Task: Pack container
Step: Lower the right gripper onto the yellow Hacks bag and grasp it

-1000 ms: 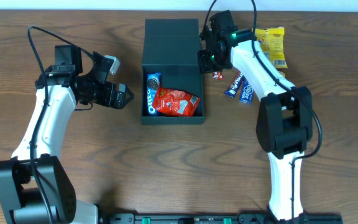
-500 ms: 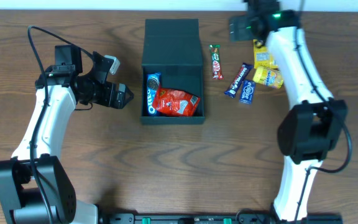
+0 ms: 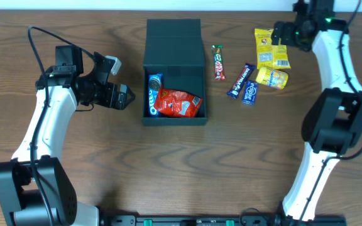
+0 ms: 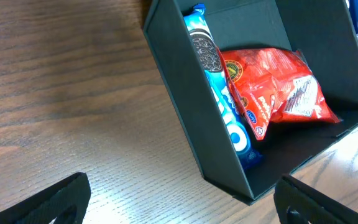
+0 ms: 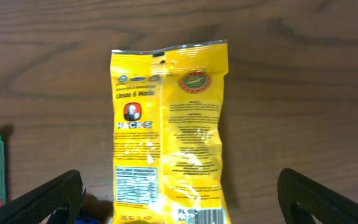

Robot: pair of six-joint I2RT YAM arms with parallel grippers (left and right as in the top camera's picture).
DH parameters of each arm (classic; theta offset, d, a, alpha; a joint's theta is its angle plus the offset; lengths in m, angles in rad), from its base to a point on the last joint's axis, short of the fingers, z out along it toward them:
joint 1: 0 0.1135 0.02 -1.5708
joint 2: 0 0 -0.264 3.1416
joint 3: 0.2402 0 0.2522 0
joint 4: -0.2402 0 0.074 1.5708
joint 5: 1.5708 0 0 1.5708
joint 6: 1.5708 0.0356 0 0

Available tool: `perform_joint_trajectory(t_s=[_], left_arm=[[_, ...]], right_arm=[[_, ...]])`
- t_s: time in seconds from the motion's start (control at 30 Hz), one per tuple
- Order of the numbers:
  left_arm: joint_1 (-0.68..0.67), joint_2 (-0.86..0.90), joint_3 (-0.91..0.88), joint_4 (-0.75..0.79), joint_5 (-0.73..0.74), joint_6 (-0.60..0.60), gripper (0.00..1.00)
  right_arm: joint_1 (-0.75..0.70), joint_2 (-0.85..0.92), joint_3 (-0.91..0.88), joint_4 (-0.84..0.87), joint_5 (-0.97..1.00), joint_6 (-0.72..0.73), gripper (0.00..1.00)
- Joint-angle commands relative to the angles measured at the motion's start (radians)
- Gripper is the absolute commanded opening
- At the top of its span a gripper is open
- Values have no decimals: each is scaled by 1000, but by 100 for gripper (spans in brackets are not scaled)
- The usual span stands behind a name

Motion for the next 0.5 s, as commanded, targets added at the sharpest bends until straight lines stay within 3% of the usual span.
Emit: perform_joint_trajectory(t_s=[0.0, 0.23, 0.47], left_arm=[[5, 8, 0, 0, 7, -8, 95], [5, 8, 0, 0, 7, -11, 95], [5, 8, 0, 0, 7, -21, 95]], right_arm=[[-27, 43, 0, 3, -141, -2, 99], [-72, 116, 0, 3, -285, 36, 97], [-88, 163, 0, -6, -303, 53, 92]])
